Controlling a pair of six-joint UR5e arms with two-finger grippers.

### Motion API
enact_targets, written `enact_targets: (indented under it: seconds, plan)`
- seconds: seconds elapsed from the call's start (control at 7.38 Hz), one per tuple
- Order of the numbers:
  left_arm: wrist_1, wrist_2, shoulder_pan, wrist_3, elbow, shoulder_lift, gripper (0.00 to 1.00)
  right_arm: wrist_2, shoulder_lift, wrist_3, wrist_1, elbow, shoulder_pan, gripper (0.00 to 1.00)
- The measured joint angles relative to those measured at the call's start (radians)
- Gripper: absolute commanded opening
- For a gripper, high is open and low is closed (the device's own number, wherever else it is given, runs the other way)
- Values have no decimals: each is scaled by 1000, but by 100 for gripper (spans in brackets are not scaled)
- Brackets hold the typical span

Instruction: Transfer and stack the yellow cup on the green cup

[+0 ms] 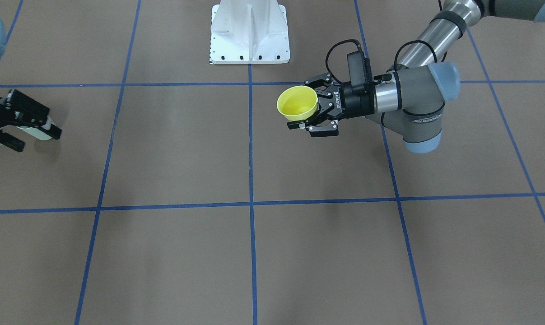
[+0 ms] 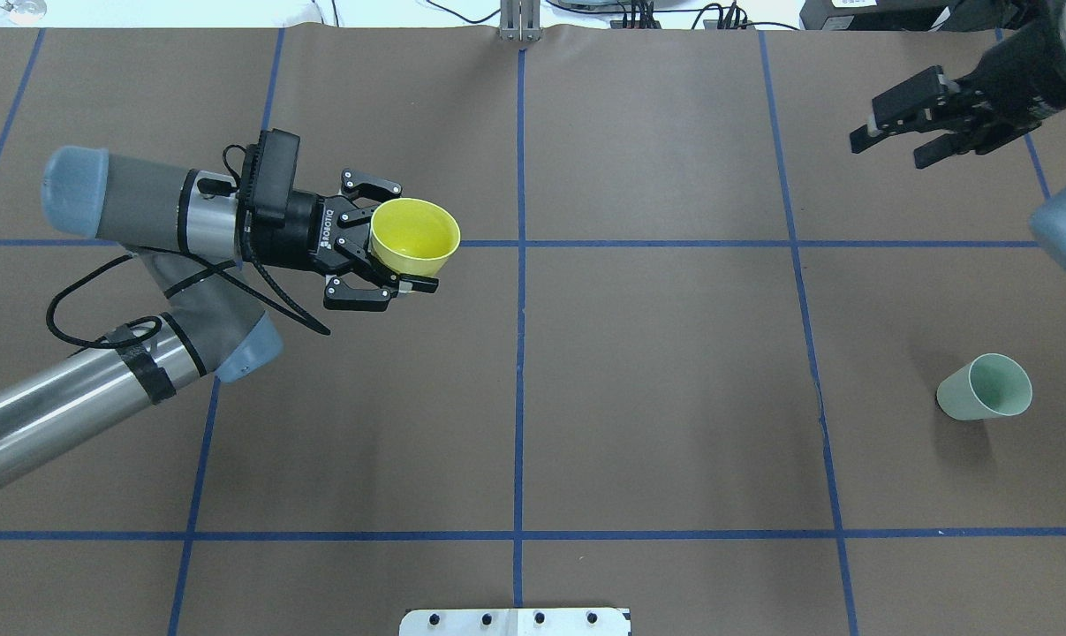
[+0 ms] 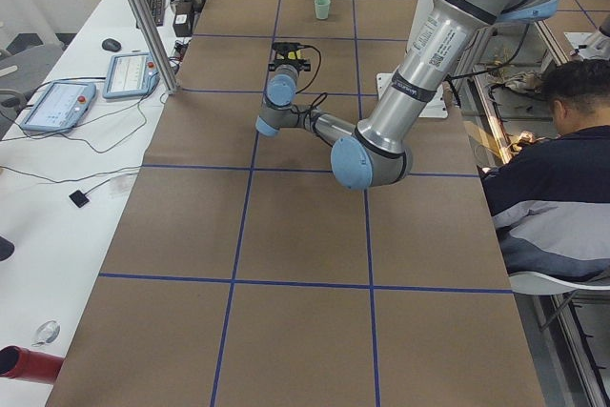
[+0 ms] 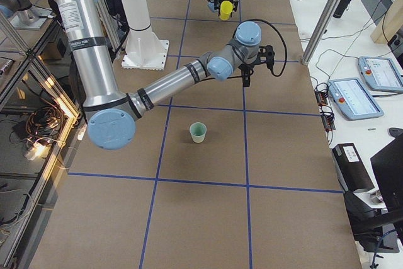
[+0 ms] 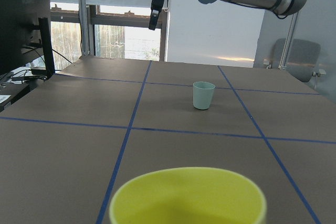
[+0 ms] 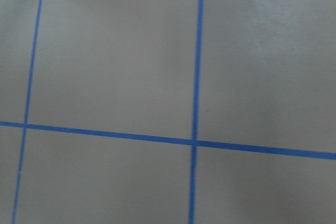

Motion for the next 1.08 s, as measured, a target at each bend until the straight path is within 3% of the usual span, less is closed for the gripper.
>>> enact_targets:
  seconds: [0.27, 0.68, 1.08]
  plan:
    - [-5, 109, 71, 97, 9, -9, 12, -20, 98, 189, -1, 44, -97, 100]
    - [-3, 166, 106, 123, 15, -32, 15, -219, 231, 406, -7, 58, -292, 100]
    - [-2, 208, 137, 123, 16, -34, 17, -370, 358, 479, -112, 33, -420, 100]
